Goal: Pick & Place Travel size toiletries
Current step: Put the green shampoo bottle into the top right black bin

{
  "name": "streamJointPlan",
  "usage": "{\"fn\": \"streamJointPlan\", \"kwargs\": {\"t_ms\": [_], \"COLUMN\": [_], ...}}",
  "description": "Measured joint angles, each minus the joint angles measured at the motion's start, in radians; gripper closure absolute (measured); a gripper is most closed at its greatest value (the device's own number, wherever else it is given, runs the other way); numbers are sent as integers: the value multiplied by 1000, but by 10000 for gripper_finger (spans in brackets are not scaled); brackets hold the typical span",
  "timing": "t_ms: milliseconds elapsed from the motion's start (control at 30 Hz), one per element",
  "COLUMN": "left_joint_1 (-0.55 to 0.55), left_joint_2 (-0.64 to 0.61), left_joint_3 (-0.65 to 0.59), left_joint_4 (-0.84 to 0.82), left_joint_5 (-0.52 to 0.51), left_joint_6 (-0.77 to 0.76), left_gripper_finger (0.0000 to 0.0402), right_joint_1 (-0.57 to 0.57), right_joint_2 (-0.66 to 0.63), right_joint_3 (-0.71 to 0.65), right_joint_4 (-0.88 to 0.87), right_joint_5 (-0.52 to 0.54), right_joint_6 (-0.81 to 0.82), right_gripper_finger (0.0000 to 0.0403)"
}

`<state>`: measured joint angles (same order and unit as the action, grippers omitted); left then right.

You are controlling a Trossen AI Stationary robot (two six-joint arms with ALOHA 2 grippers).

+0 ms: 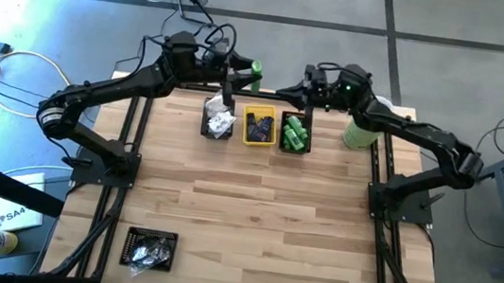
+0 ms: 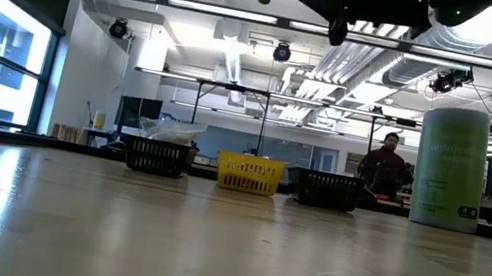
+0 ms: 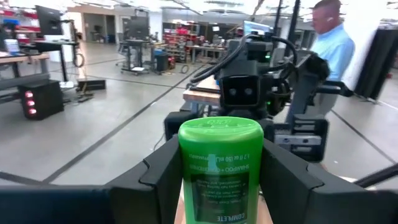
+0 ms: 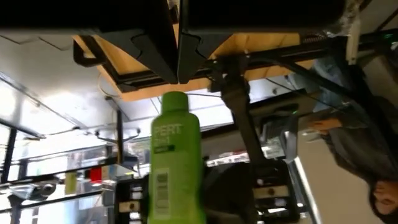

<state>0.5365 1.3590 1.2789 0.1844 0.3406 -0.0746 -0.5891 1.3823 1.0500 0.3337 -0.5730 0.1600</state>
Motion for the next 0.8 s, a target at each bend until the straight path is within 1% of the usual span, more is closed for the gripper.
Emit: {"fn": "streamJointPlan", "kwargs": {"t_ms": [100,200,300,500,600,700,800], "left_joint_1": [0,0,0,0,0,0,0], "left_joint_2": [0,0,0,0,0,0,0], "left_joint_3": [0,0,0,0,0,0,0], "left_joint_4": [0,0,0,0,0,0,0], "left_joint_5": [18,20,37,75,81,91,91], "left_joint_6": [17,22,22,22,28,29,29], "left_gripper_finger": [229,229,229,229,229,229,229], "right_joint_1": [18,34,56,98,112,128,133], "right_joint_2": [11,23,32,34,34,52,85], "right_joint_3": [0,0,0,0,0,0,0], "right_joint_4": [-1,0,0,0,-1,13,40], "right_joint_5": [70,97,131,225,230,226,224], "right_joint_6": [-2,-14,-30,-33,-33,-33,-33], "right_gripper_finger": [399,385,349,238,196,177,176]}}
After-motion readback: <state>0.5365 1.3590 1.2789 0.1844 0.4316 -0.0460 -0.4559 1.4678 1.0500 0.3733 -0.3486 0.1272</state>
